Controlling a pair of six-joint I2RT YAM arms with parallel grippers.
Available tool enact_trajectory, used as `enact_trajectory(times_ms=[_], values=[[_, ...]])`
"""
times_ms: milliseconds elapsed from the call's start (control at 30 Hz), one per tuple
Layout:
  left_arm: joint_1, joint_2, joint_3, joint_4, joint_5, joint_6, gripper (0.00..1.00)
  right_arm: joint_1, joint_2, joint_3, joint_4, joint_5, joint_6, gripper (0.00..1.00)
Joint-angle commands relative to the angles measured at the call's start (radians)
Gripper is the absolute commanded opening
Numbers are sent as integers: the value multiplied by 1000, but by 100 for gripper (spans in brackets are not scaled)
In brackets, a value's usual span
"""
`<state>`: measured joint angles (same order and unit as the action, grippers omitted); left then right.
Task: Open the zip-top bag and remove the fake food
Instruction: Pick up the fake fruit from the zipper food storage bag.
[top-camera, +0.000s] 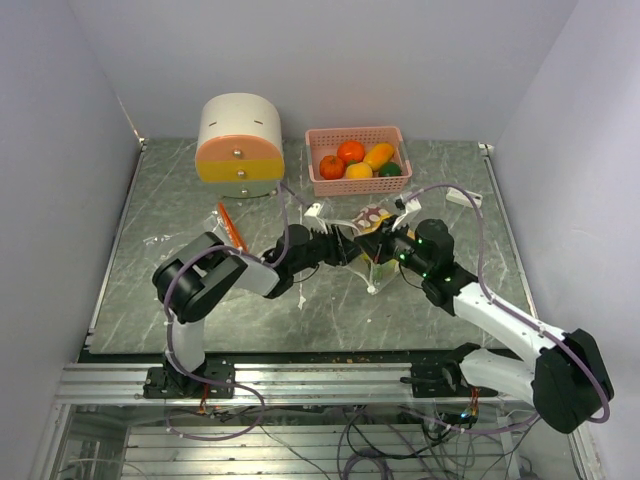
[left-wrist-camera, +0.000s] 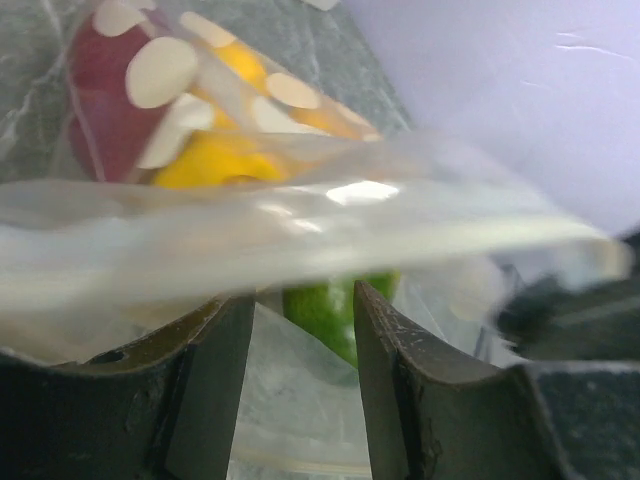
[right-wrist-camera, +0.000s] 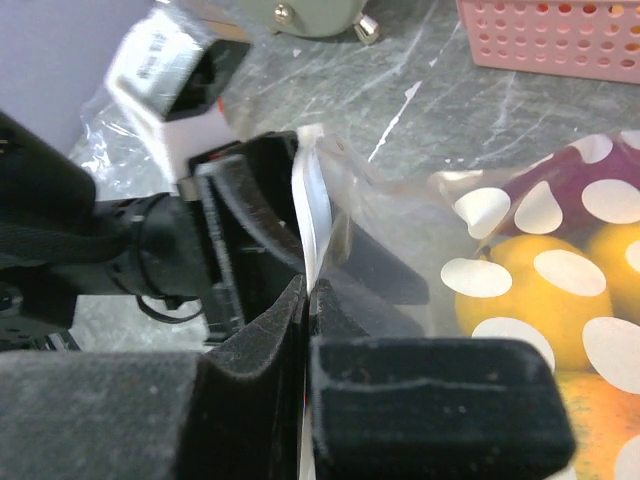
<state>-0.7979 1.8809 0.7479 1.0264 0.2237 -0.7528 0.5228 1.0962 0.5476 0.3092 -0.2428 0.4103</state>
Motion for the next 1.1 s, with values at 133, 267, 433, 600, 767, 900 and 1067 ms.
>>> enact_trajectory(times_ms=[133,267,433,600,767,900,1067], values=[[-4,81,61,-165,-83,-11,55,0,-84,10,-32,-10,-9,0],[-7,91,47,-202,-74,16,56,0,-98,12,-44,13,-17,0],[-11,60,0,-214,-89,44,57,0,-87,4,-19,-5,-7,0],[-21,35,-8,-157,-55,51,60,0,-51,-6,19,-45,16,0],[-59,0,0,-111,-38,36,64,0,-49,-15,18,-40,16,0],[-91,-49,13,-141,-93,56,67,1,-55,-17,19,-56,21,0],[-104,-88,23,-197,-139,97,67,2,-55,-13,17,-69,20,0]])
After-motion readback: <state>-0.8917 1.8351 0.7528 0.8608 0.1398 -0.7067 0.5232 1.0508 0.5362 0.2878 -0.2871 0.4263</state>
